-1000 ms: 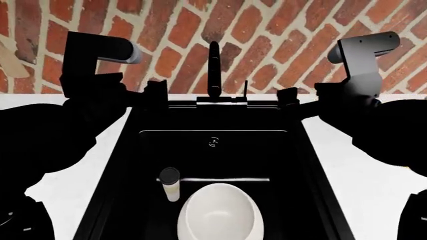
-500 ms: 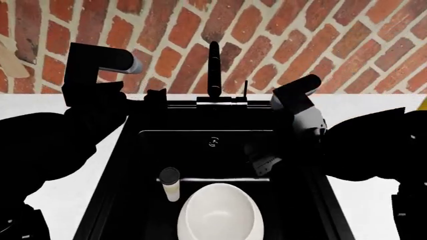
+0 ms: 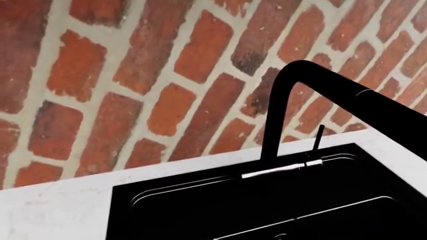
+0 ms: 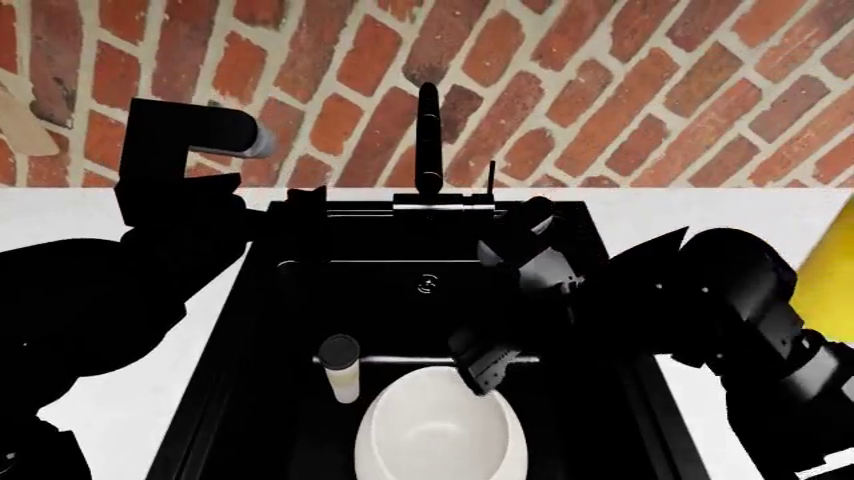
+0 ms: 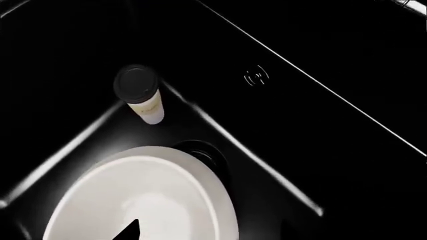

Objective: Pick the cup and bowl from the sink and place them on the counter for drying.

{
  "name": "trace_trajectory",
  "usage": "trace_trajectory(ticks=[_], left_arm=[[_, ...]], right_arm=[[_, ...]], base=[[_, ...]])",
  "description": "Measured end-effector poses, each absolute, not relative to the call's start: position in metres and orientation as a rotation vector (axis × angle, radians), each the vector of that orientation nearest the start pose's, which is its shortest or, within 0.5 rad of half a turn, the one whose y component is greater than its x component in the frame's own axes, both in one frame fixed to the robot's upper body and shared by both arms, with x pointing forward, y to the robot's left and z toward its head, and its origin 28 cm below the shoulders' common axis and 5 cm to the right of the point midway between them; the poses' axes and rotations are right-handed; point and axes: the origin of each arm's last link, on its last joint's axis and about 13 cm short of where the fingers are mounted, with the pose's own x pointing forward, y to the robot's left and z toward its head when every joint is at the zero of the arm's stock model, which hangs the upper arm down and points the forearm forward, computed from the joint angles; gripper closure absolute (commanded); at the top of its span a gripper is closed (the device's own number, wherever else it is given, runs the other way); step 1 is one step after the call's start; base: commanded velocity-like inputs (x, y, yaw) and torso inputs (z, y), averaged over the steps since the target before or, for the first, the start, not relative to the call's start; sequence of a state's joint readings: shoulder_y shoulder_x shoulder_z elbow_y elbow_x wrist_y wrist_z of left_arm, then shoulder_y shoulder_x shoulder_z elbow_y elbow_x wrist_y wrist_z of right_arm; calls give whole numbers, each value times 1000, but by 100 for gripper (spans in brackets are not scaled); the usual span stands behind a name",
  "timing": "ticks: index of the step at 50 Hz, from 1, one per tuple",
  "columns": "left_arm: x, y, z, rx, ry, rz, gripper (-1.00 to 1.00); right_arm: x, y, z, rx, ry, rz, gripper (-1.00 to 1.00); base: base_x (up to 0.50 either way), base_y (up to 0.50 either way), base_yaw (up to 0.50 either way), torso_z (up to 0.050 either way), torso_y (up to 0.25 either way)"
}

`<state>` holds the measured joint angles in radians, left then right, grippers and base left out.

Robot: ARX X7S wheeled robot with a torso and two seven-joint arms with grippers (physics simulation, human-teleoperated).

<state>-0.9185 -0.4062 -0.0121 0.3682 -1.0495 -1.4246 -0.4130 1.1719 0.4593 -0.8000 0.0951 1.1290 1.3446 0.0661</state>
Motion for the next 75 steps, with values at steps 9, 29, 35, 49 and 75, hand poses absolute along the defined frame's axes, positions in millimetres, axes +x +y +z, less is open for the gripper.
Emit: trace_trajectory(ticks=[9,29,35,49,75], left_arm=[[269,244,251,17,203,-260,-100],[265,247,245,11,217,-247,-100],[264,246,243,10,220,-246,-100],[263,247,240,7,227,-244,-100],[263,246,239,7,226,-242,-100]], right_arm=[[328,-92,176,-326,841,688,-100],[346,-85,127,-371,925,706,-100],[350,-84,114,-375,937,706,-100],[356,-81,90,-377,961,715,-100],[336,-78,118,-493,872,757,100]], base=[[0,0,0,0,0],[0,0,0,0,0],[0,0,0,0,0],[0,0,0,0,0],[0,0,0,0,0]])
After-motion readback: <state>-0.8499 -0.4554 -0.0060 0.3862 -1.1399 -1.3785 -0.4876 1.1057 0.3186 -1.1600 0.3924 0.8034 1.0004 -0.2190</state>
